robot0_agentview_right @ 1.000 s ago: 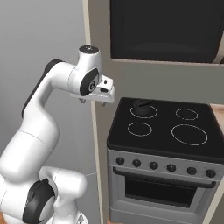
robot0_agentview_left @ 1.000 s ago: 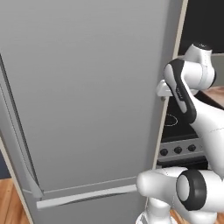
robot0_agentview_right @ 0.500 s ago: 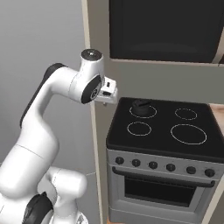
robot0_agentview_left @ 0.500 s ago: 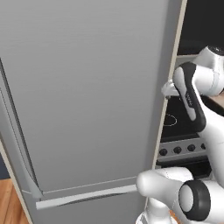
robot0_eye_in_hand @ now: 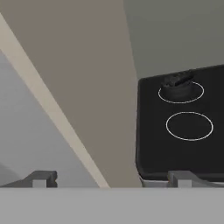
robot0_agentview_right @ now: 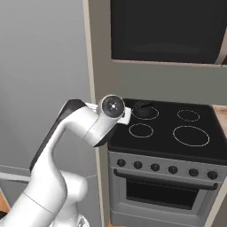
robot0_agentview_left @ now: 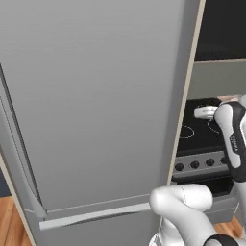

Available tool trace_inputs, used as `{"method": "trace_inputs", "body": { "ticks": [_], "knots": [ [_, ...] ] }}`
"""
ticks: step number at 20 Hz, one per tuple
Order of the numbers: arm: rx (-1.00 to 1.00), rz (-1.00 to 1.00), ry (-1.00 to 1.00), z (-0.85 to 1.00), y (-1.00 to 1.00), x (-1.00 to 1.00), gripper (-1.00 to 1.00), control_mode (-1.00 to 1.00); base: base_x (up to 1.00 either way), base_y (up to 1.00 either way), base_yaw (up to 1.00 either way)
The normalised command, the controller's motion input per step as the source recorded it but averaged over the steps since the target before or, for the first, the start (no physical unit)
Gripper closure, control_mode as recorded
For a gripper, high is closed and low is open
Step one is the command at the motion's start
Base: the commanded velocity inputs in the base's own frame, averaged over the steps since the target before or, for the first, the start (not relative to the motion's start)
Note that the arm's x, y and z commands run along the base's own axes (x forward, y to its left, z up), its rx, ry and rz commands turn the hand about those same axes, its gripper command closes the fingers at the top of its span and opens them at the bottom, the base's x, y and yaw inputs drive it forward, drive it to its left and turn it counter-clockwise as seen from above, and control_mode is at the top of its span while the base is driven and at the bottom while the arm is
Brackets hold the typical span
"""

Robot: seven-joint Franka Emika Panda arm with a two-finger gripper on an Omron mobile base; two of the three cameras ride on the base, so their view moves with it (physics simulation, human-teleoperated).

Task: Turn on the rear left burner of the stove.

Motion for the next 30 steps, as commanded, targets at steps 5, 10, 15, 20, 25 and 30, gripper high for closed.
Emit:
{"method": "trace_inputs", "body": {
  "ticks": [5,10,15,20,25,30],
  "knots": [
    [0.16,0.04,-0.2,-0.39,-0.44,-0.02,-1.0,-1.0,0.0,0.0,0.0],
    [-0.01,0.03,-0.2,-0.62,-0.77,-0.03,-1.0,-1.0,0.0,0.0,0.0],
    [-0.21,0.03,-0.2,-0.81,-0.91,0.0,-1.0,-1.0,0.0,0.0,0.0],
    [-0.1,0.04,-0.07,-0.73,-0.21,-0.09,-1.0,-1.0,0.0,0.0,0.0],
    [0.0,0.04,0.0,-0.67,0.0,-0.1,-1.0,-1.0,0.0,0.0,0.0],
    [0.0,0.0,0.0,-0.66,0.0,-0.02,-1.0,-1.0,0.0,0.0,0.0]
  ]
}}
